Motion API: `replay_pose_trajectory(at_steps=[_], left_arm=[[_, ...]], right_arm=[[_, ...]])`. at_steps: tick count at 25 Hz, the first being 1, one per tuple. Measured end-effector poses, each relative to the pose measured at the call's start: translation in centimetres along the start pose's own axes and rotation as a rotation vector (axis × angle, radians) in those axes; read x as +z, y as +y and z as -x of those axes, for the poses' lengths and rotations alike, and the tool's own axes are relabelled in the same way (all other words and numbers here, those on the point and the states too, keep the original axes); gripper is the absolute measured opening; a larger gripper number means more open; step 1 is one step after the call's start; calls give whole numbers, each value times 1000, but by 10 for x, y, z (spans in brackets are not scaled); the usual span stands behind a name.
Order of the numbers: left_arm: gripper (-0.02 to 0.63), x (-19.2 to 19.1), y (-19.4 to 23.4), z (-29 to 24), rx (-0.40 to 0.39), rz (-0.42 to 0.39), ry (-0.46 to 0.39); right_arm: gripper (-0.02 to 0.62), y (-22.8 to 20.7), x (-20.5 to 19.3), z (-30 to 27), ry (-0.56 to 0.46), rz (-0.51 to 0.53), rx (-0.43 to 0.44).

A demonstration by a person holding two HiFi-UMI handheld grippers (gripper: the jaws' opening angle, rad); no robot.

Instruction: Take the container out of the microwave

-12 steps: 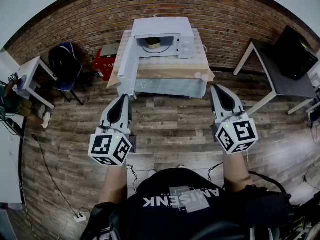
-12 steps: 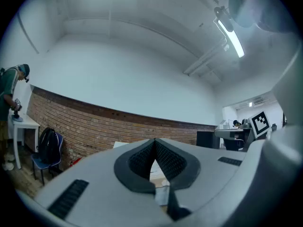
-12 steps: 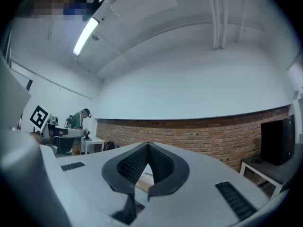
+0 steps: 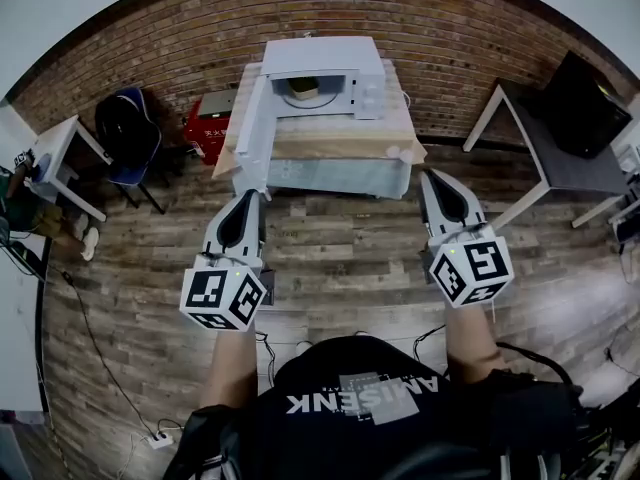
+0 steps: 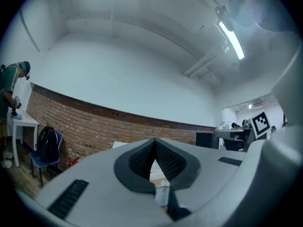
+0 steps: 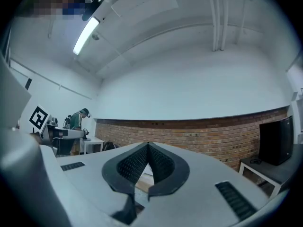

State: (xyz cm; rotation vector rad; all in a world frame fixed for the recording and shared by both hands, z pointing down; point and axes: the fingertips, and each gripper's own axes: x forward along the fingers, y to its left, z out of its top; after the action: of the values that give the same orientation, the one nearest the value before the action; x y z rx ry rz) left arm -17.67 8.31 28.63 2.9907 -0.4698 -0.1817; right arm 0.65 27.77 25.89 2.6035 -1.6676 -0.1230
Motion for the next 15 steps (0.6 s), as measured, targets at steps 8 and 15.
replay_pose_trajectory(at_steps=[8,15], left_arm=[[12,3,6,6,-2,20,-12],[11,7,10,14,-41,24,-22]], right_arm=[[41,11,3,-1,-18,-10,-2],[41,27,0,-3,-5,-2,11]])
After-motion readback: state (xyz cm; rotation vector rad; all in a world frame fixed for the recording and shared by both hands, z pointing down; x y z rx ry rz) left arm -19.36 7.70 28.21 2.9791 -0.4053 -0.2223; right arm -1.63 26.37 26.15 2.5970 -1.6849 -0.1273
